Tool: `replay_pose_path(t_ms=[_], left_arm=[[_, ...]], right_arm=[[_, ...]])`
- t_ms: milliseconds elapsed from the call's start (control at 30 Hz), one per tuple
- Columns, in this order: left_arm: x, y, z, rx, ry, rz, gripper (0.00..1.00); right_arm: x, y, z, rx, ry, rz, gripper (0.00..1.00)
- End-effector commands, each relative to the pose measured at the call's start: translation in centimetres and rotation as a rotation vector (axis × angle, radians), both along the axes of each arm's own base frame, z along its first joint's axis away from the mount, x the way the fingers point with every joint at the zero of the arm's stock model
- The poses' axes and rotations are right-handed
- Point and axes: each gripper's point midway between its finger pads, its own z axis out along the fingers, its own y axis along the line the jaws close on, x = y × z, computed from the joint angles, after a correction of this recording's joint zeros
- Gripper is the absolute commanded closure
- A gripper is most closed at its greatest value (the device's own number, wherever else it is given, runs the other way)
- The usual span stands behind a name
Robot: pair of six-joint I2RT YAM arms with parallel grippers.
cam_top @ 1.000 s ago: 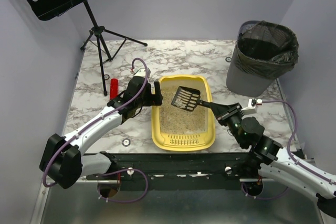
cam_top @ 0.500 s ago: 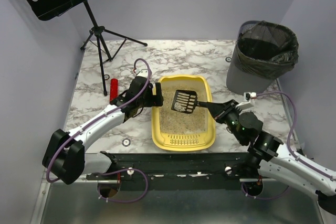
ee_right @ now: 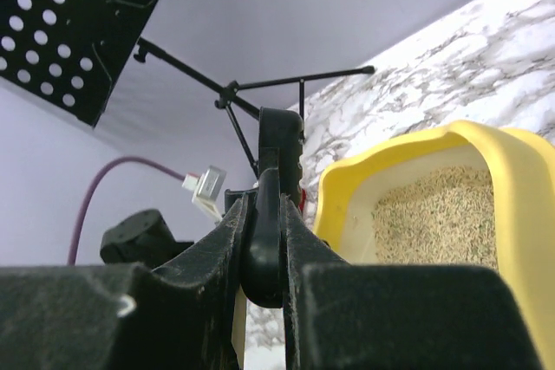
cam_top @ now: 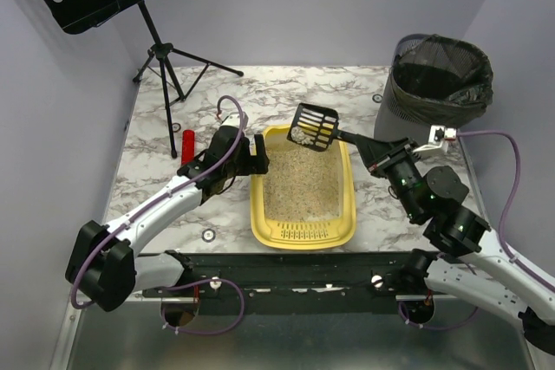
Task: Clean the litter box
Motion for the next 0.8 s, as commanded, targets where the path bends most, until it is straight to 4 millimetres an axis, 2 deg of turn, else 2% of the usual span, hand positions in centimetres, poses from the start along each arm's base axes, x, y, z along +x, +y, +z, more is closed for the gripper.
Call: replay_pose_path(t_ms=[0,133,233,267,400,567,700,767], left_arm=[[-0.2,0.4,1.1,-0.022,-0.029,0.027,0.01],[-0.5,0.6,0.9,-0.025,-0.015,0.037,0.01],[-1.2,0.5,0.2,-0.041,0.010,0.028,0.01],[-1.4,0.5,-0.2,-0.041,0.021,0.025,0.01],[-2.0,-0.1,-1.0,-0.069,0.046,-0.003,0.01],[-2.1,-0.2,-1.6,-0.062,0.059,-0.009,0.01],[-1.9,-0.1,-1.9,-0.043,0.068,-0.011,0.01],[-1.9,-0.2,-2.1,-0.035,0.074,-0.015,0.01]], right_arm=[[1.8,-1.0,1.1,0.015,0.010,-0.094,1.00],[2.9,-0.6,0.9,0.106,0.052,-0.097,0.99],[2.8,0.0,-0.8,0.140,0.084,-0.067,1.00],[2.8,0.1,-2.4,0.127,0.106,-0.065,1.00],[2.8,-0.7,-3.2,0.164,0.109,-0.095,1.00],[2.5,-2.5,-1.6,0.151,0.047,-0.139,1.00],[2.5,-4.8,0.7,0.147,-0.010,-0.208,1.00],[2.3,-6.3,2.5,0.151,-0.052,-0.253,1.00]])
